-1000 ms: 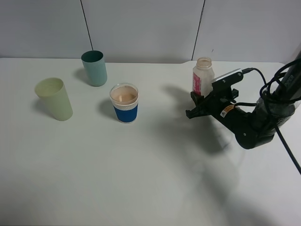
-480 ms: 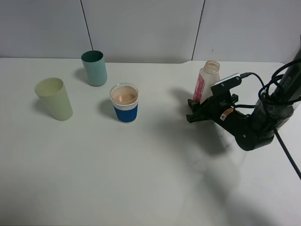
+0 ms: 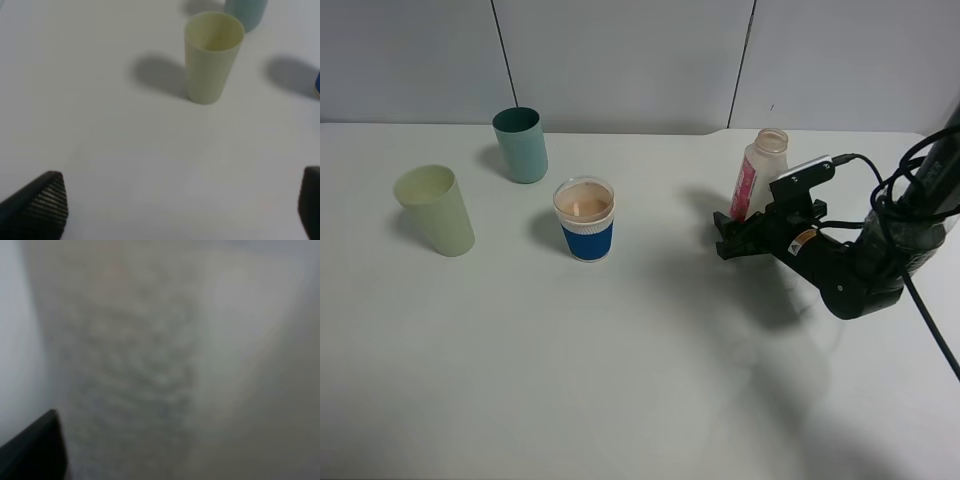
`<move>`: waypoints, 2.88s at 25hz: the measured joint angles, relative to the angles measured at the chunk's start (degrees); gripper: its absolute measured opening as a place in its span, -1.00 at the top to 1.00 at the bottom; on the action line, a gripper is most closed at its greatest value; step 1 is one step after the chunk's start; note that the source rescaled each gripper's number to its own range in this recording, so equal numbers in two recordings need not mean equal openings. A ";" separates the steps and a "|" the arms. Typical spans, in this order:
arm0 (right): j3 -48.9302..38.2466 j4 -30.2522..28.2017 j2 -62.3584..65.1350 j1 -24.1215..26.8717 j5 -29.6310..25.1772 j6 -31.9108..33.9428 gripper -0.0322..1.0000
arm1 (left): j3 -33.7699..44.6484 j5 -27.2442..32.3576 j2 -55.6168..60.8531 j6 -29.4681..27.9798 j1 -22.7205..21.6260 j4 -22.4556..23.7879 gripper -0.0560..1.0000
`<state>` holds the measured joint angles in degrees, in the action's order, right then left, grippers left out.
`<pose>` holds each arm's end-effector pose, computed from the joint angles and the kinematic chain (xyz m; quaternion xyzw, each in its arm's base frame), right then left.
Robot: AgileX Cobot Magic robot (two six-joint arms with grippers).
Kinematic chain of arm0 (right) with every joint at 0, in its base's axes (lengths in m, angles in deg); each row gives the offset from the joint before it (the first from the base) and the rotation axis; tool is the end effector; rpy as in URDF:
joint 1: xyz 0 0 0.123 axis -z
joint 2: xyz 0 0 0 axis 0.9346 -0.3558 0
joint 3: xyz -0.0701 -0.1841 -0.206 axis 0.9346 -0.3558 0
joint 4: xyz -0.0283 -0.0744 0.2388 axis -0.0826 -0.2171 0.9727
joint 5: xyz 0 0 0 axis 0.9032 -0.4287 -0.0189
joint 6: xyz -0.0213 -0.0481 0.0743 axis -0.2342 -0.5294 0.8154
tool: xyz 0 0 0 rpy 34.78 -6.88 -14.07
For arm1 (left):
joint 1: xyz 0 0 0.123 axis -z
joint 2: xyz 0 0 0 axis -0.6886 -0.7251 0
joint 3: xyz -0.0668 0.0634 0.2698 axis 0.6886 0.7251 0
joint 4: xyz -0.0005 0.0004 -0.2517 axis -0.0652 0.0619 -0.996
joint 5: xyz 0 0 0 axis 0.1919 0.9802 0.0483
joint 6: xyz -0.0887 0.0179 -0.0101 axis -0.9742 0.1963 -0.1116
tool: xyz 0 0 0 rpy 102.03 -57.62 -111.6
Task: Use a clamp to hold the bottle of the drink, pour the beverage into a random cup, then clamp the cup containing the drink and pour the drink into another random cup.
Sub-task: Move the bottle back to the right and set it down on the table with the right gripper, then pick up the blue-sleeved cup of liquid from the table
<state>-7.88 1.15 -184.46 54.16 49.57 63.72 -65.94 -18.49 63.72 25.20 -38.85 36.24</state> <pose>0.3134 0.0895 0.0355 -0.2155 0.7764 0.0309 0.5914 -0.0065 0.0056 0.2799 0.0048 0.8487 -0.0069 0.5288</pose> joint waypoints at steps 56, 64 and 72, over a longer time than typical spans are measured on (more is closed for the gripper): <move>-24.23 14.74 52.77 -2.58 -6.02 -3.28 -0.67 | 0.00 0.00 0.00 0.05 0.00 0.00 -0.57; -22.75 21.49 64.89 -3.22 -24.90 -3.26 -0.91 | 0.00 0.00 0.00 0.05 0.00 0.00 -0.57; -18.75 27.10 79.16 -3.22 -39.99 -11.66 -1.00 | 0.00 0.00 0.00 0.05 0.00 0.00 -0.57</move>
<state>-26.63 28.25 -105.30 50.93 9.59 52.06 -65.94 -18.49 63.72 25.25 -38.85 36.24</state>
